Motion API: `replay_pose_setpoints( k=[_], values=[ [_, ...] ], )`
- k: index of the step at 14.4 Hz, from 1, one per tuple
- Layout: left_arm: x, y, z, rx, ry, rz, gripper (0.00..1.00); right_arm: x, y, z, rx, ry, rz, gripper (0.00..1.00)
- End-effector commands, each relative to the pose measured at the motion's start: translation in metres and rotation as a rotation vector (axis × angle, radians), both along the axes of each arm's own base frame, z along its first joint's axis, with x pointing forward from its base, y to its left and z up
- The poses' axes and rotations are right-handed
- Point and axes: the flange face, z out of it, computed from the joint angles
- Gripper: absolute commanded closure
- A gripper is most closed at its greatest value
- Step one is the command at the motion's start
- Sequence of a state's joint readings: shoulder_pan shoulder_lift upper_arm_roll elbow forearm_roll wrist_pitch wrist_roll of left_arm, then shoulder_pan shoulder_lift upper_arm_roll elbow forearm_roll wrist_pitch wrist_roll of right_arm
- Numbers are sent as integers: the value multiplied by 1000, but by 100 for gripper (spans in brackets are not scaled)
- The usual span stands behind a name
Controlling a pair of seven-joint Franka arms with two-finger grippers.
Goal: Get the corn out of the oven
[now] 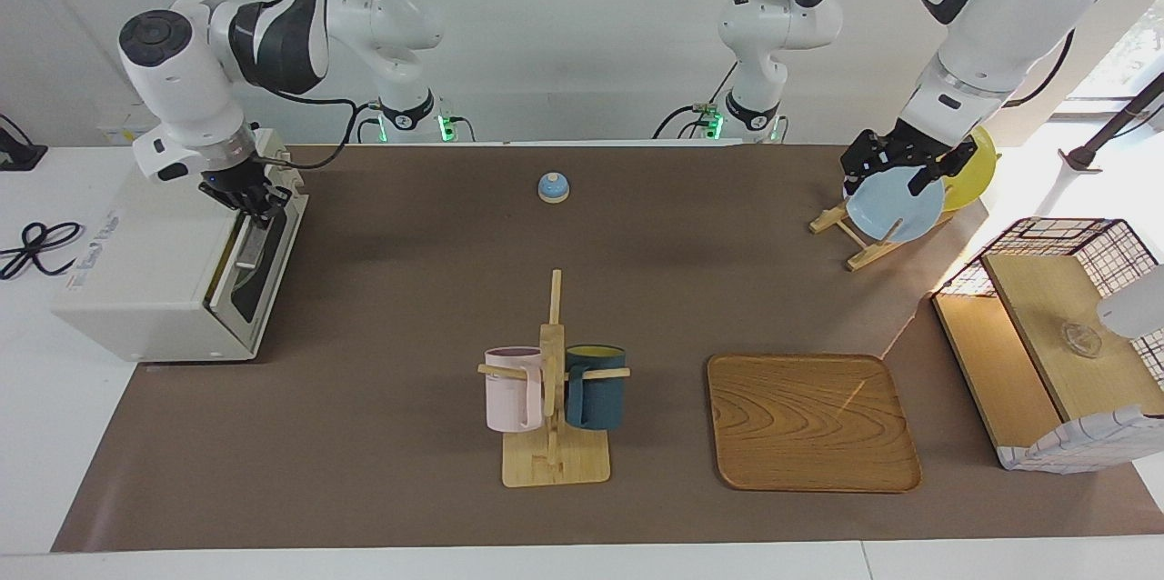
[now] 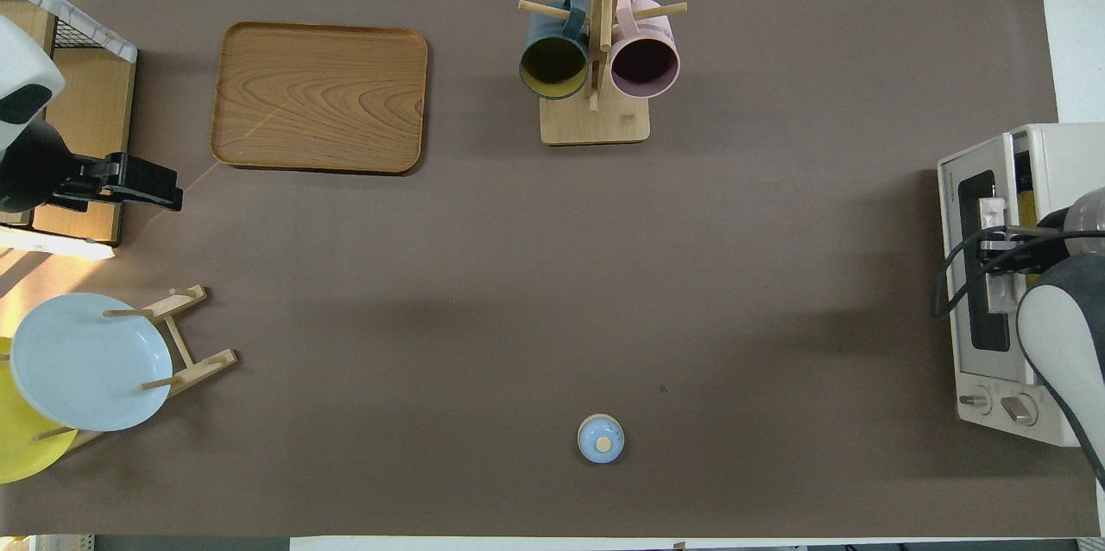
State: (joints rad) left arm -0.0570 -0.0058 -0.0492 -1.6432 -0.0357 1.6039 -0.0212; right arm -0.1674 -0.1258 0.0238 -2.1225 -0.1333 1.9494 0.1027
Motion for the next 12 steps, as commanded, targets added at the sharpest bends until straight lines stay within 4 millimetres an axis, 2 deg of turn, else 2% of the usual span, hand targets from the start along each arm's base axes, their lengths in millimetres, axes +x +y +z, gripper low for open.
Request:
replay_pose_setpoints(
  k=[1, 6, 12],
  values=[
    [-6, 3, 4, 20, 0, 1, 0, 8, 5, -42, 27, -12, -18, 100],
    [-6, 3, 4, 20, 0, 1, 0, 21, 24, -62, 52, -27, -13, 100],
    [-6, 3, 4, 20, 0, 1, 0, 34, 31, -93, 74, -38, -6, 100]
  ],
)
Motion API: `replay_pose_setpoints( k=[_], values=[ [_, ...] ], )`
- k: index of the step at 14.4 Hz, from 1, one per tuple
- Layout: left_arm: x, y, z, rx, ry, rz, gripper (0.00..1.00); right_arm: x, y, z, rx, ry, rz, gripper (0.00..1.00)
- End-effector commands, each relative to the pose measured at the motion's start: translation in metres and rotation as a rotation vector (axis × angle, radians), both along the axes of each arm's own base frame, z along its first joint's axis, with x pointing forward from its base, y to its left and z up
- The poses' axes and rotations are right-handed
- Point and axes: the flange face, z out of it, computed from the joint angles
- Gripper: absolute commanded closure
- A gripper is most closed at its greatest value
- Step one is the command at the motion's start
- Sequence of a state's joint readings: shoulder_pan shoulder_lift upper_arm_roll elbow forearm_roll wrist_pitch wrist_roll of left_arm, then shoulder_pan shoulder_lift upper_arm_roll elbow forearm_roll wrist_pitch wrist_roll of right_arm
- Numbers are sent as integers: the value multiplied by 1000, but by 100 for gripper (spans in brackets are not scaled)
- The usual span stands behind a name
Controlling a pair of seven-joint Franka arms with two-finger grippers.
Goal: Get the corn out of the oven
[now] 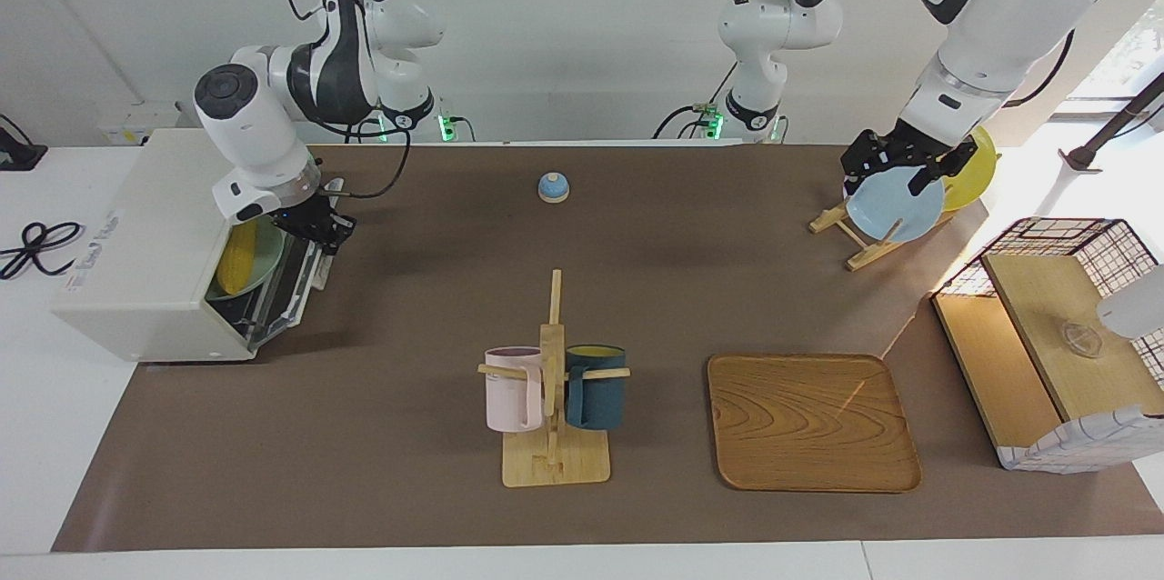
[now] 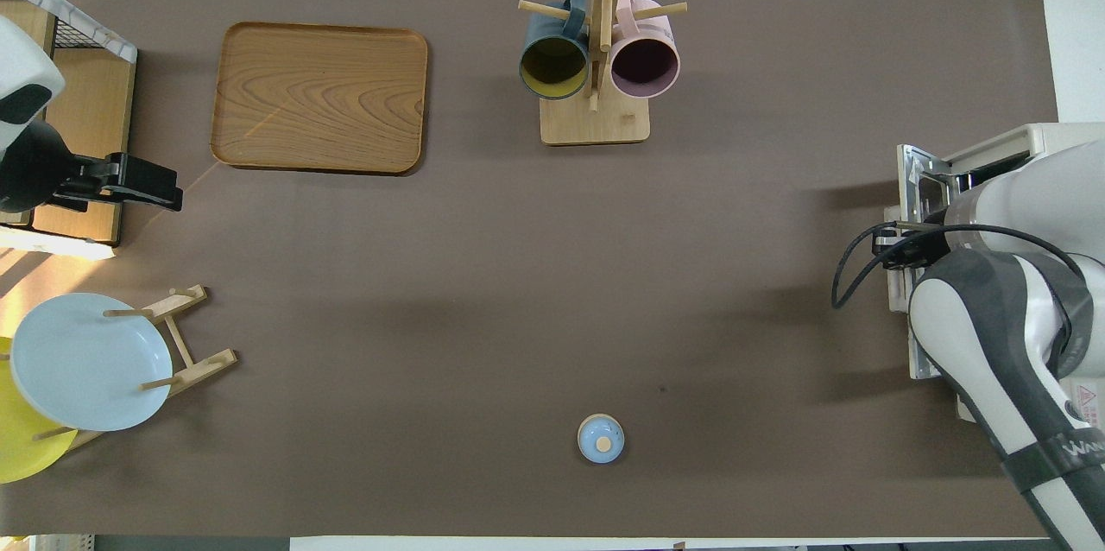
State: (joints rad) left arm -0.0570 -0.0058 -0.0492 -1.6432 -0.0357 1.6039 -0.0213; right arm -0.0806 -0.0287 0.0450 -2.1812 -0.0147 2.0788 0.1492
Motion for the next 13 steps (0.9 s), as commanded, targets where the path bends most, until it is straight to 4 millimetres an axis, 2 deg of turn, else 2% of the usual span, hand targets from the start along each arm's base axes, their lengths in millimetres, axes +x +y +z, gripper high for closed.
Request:
replay_pose_setpoints(
  k=[1, 2, 6, 13],
  values=[
    [-6, 4, 4, 20, 0, 2, 0, 18, -27, -28, -35, -59, -12, 100],
    [-6, 3, 4, 20, 0, 1, 0, 16, -17, -33, -32, -61, 6, 100],
    [-6, 3, 5, 20, -2, 1, 0, 6, -14, -51, -32, -92, 21, 100],
    [-6, 4, 4, 20, 0, 2, 0, 5, -8, -95, -23, -85, 26, 100]
  ],
)
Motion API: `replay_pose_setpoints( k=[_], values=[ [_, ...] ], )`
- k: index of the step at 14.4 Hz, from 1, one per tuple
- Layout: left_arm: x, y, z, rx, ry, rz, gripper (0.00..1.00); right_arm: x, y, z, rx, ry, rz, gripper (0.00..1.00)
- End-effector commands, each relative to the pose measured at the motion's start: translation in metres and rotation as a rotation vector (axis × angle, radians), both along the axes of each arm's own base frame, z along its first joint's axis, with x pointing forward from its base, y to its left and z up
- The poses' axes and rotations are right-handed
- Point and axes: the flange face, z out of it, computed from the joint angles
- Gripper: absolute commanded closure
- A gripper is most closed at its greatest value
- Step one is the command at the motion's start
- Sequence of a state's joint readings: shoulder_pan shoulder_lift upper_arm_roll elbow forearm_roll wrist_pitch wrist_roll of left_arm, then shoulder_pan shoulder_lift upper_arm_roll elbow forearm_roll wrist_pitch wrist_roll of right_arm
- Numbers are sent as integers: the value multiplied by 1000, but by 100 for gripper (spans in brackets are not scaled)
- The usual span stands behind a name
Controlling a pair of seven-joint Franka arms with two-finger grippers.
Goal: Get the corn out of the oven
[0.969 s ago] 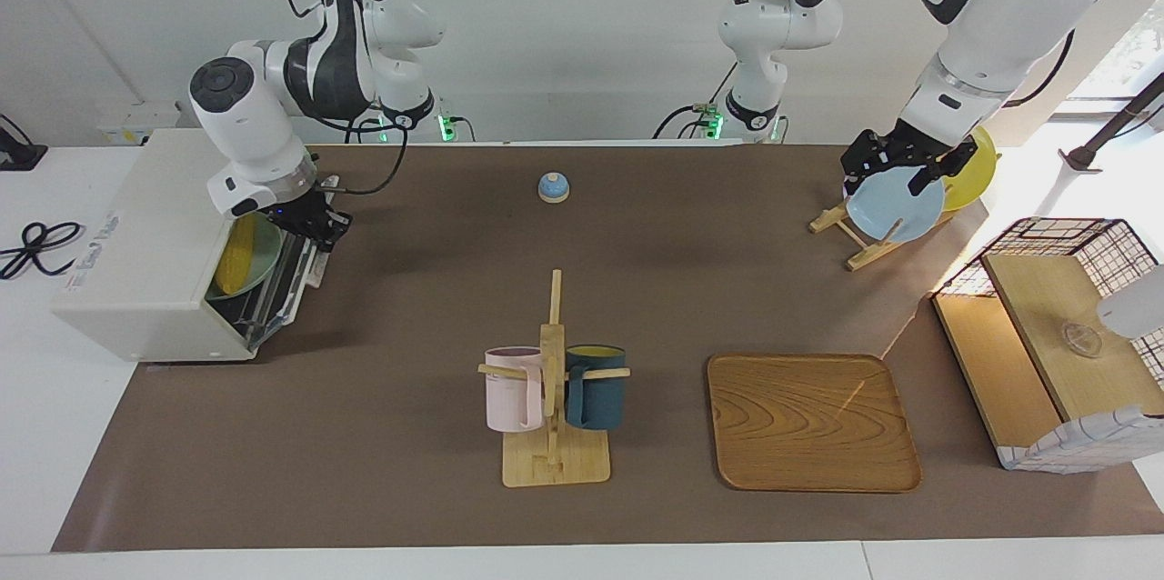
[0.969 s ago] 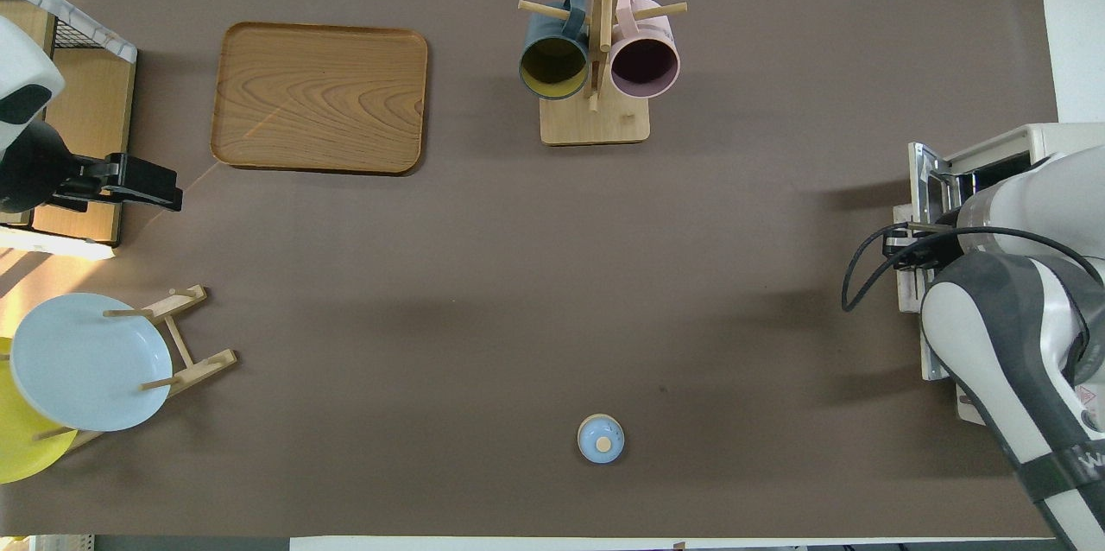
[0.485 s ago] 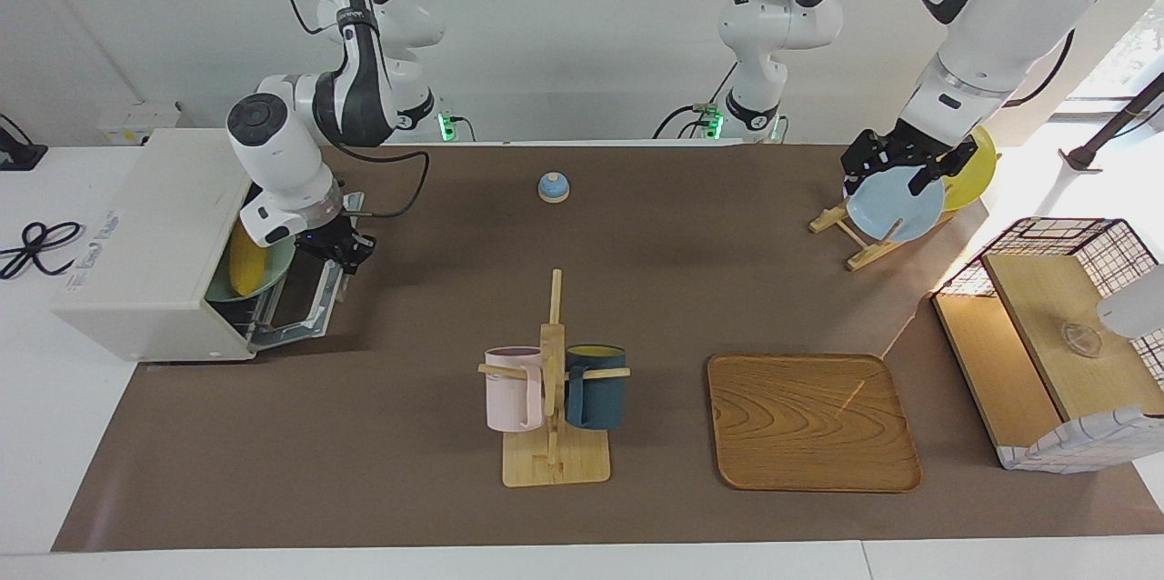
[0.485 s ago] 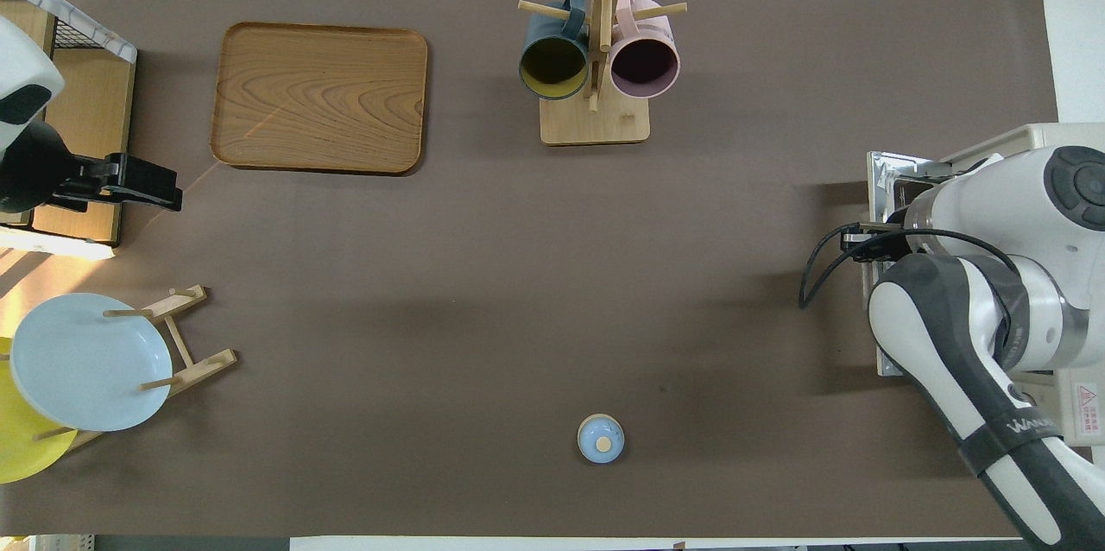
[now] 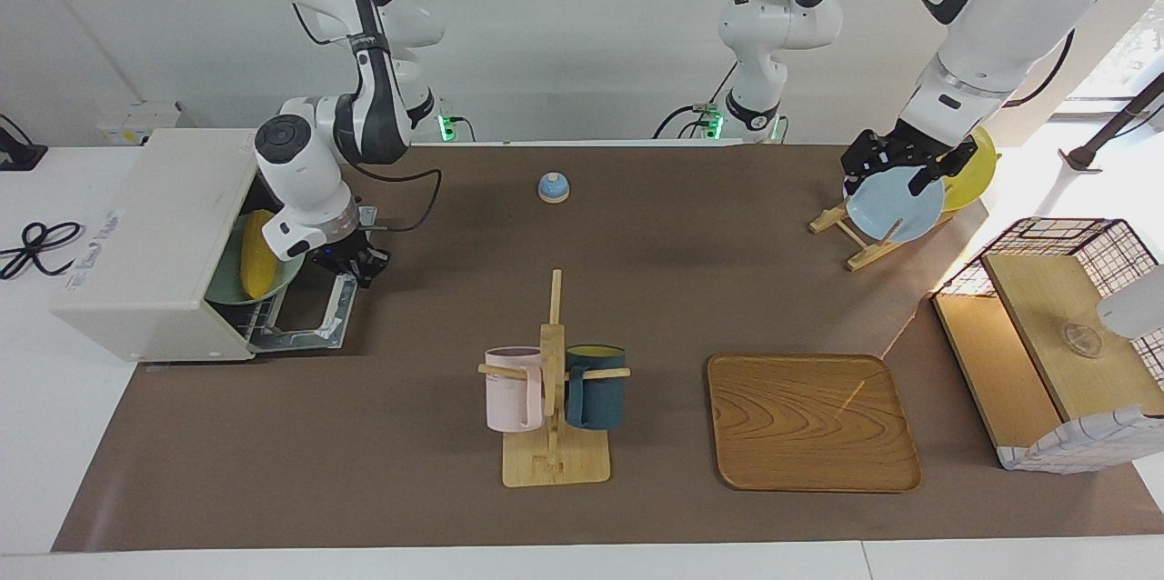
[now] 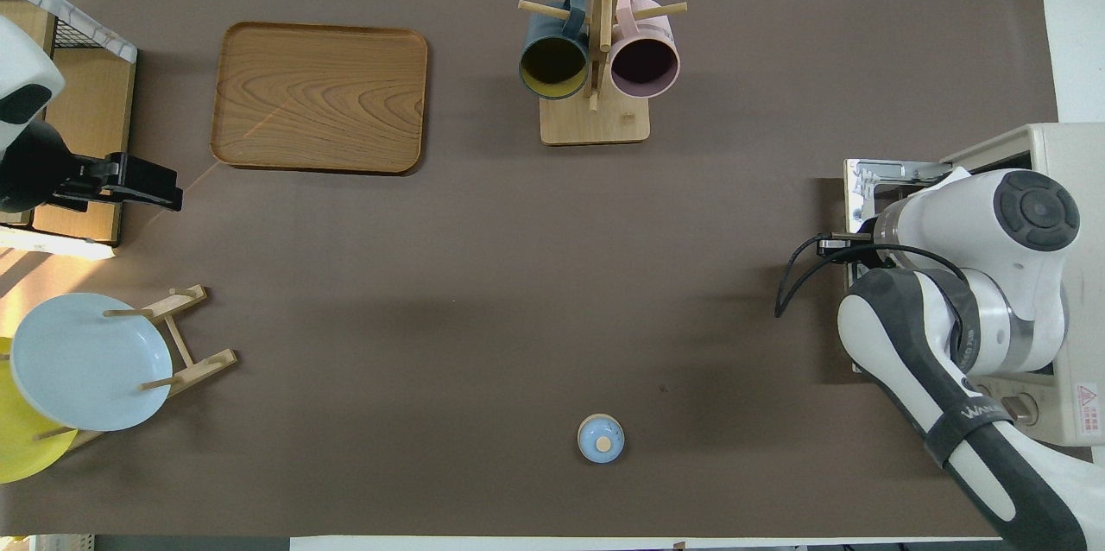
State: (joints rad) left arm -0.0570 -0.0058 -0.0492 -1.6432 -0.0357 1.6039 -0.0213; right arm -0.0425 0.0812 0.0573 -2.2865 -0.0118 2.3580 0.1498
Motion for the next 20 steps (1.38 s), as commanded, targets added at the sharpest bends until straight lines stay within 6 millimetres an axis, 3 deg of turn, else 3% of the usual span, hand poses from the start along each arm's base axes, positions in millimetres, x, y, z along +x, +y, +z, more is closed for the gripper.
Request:
replay_pose_setpoints(
  k=[1, 3, 6, 9, 13, 17, 20],
  values=[
    [-6, 4, 4, 20, 0, 2, 0, 2, -34, -20, -31, -17, -26, 100],
    [-6, 3, 4, 20, 0, 1, 0, 2, -30, -21, -30, -14, -21, 100],
    [-6, 3, 4, 20, 0, 1, 0, 8, 1, -16, 32, -24, -47, 100],
    [-6, 3, 4, 20, 0, 1, 0, 28, 13, 16, 44, -31, -38, 100],
    [-6, 3, 4, 20, 0, 1, 0, 29, 2, 61, 20, 12, -34, 100],
    [-6, 3, 5, 20, -2, 1, 0, 12, -37, 84, -58, 53, -56, 56],
    [-6, 3, 4, 20, 0, 1, 0, 1, -48, 75, -76, 53, -48, 56]
  ],
)
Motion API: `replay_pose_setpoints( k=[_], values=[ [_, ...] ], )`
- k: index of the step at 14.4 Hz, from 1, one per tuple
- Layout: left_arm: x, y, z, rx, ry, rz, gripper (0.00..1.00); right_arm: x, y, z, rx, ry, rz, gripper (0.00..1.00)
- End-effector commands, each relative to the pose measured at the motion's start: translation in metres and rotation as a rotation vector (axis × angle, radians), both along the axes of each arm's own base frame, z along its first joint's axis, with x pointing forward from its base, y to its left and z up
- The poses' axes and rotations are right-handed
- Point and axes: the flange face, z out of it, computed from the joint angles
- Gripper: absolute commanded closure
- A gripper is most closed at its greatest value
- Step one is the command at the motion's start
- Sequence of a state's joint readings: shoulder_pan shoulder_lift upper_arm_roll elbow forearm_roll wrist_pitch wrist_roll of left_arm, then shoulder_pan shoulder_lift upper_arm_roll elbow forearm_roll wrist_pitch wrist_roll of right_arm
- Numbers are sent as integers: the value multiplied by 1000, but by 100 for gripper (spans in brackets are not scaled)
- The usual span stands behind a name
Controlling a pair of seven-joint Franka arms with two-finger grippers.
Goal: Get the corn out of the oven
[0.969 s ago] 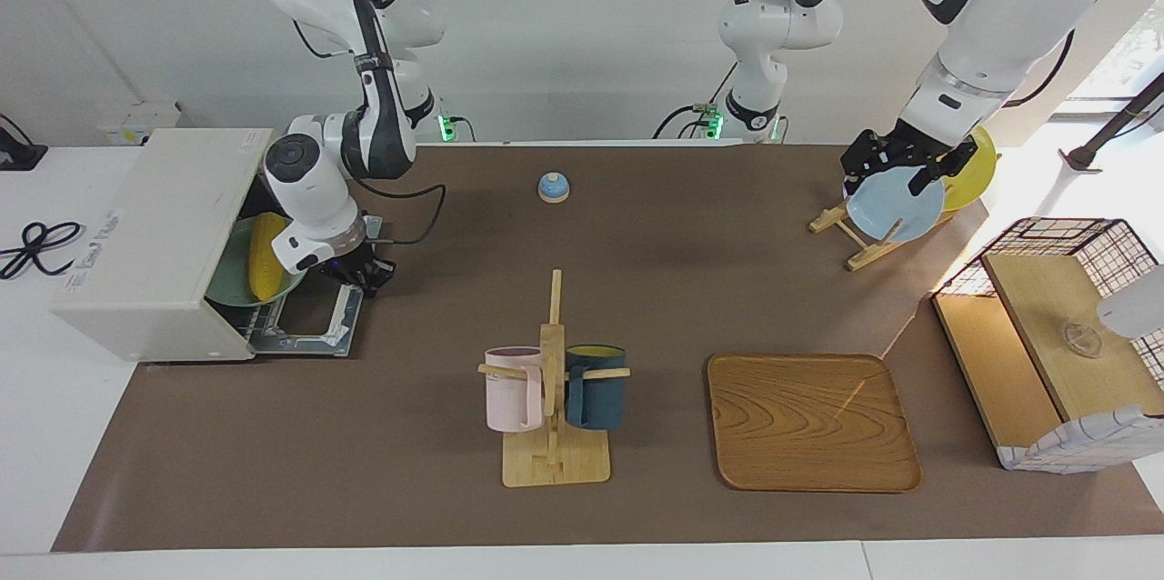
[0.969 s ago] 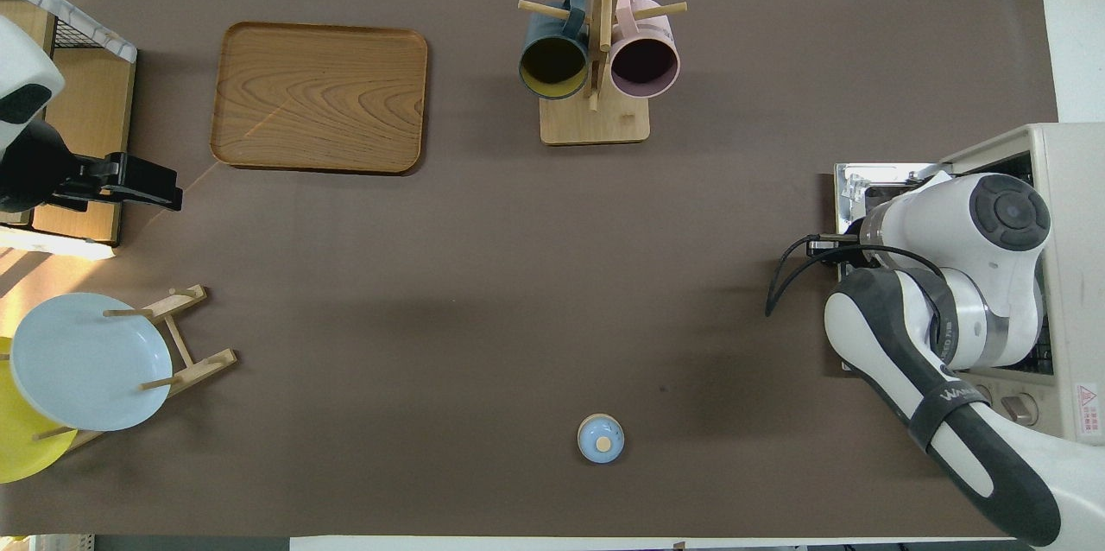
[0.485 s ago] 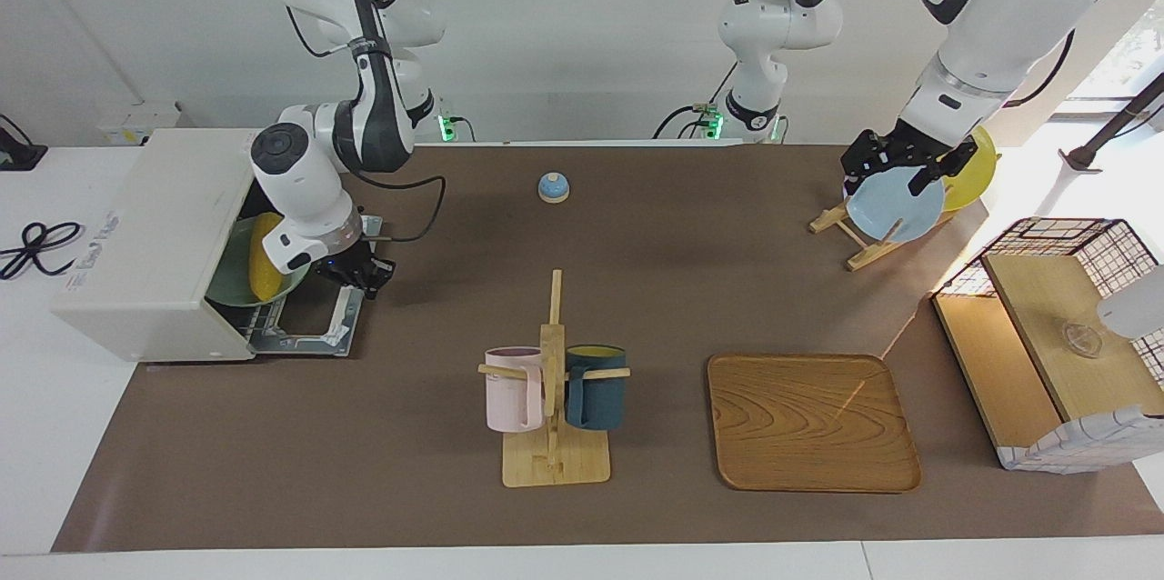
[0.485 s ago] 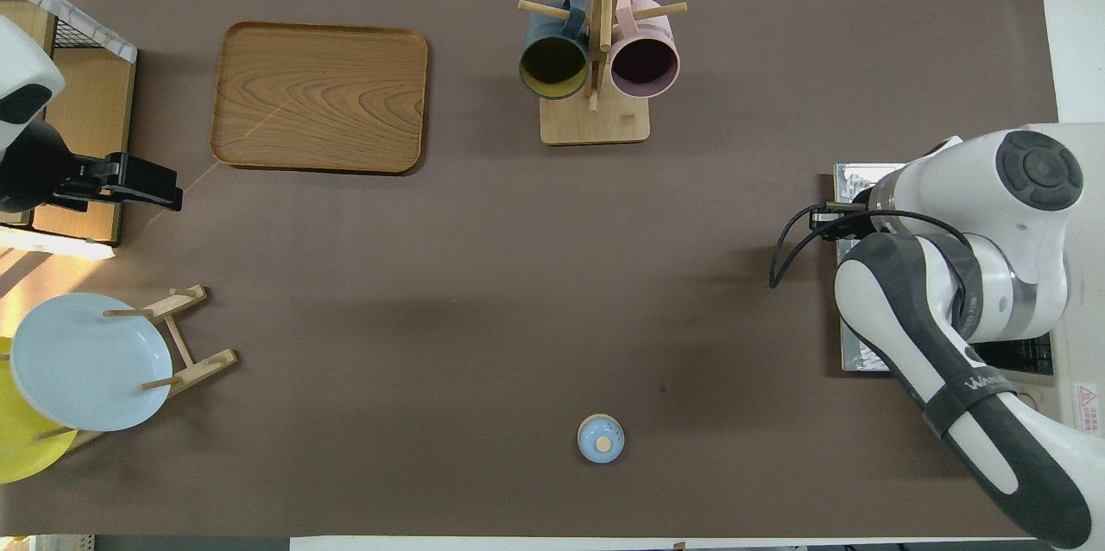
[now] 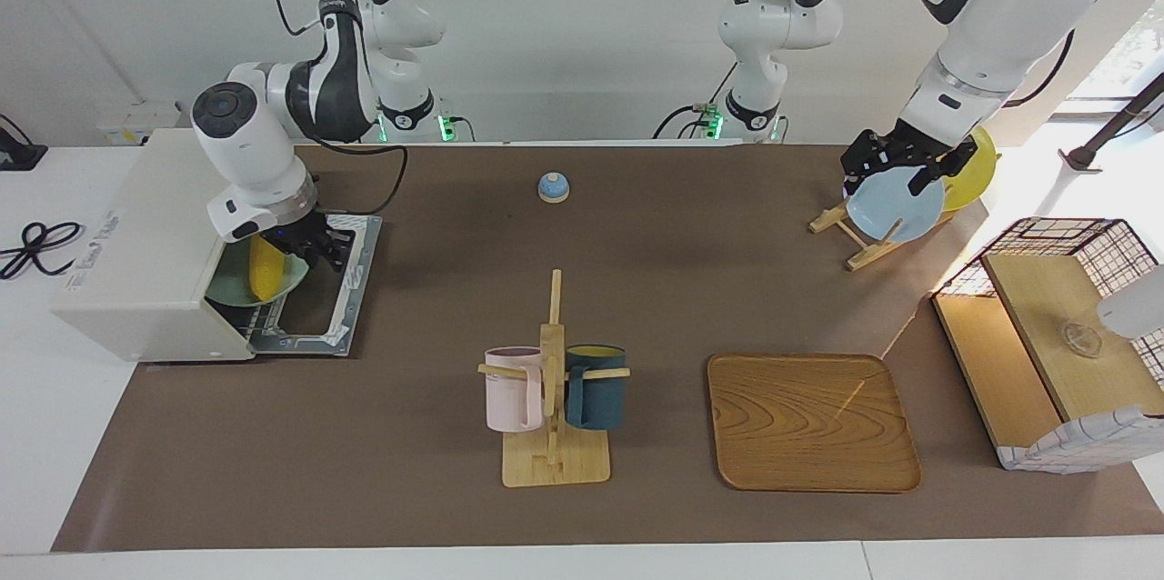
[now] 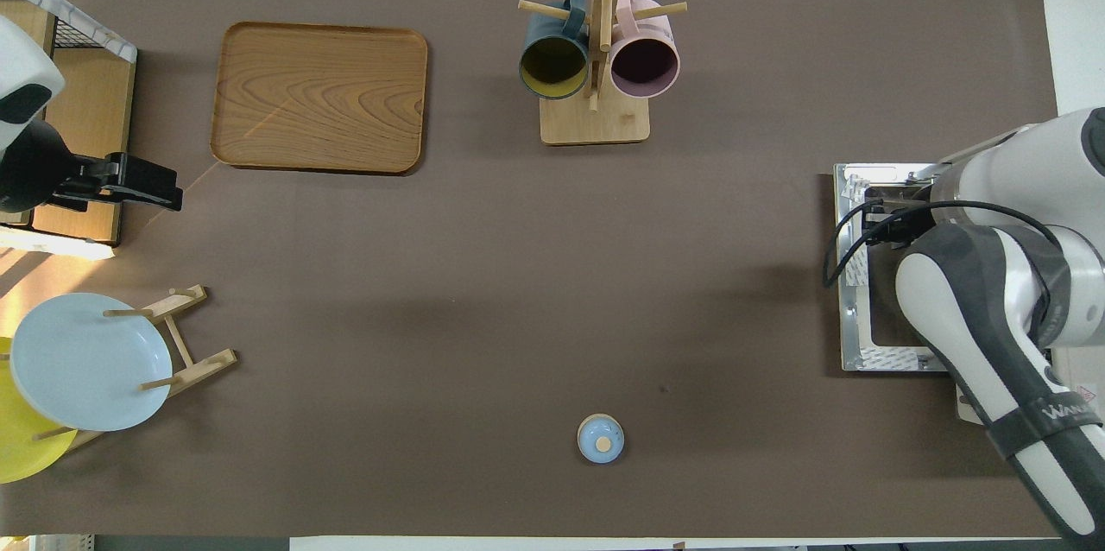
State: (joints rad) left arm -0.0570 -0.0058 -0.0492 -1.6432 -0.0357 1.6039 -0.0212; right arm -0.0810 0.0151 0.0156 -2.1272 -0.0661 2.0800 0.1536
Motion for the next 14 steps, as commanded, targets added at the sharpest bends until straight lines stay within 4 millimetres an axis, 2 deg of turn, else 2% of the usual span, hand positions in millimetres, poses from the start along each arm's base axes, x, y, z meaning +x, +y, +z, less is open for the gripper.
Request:
replay_pose_setpoints(
  k=[1, 6, 8, 9, 11, 14],
  values=[
    [-6, 3, 4, 20, 0, 1, 0, -13, -3, -6, -40, 6, 22, 56],
    [-6, 3, 4, 20, 0, 1, 0, -31, -15, -23, -38, 16, 81, 57],
    [-6, 3, 4, 20, 1, 1, 0, -35, -31, -23, -41, 19, 100, 58],
    [-6, 3, 4, 20, 0, 1, 0, -38, -34, -26, -43, 30, 124, 66],
    [-6, 3, 4, 20, 0, 1, 0, -40, -33, -27, -42, 43, 131, 100],
    [-6, 3, 4, 20, 0, 1, 0, -37, -18, -24, -43, 44, 156, 100]
  ],
)
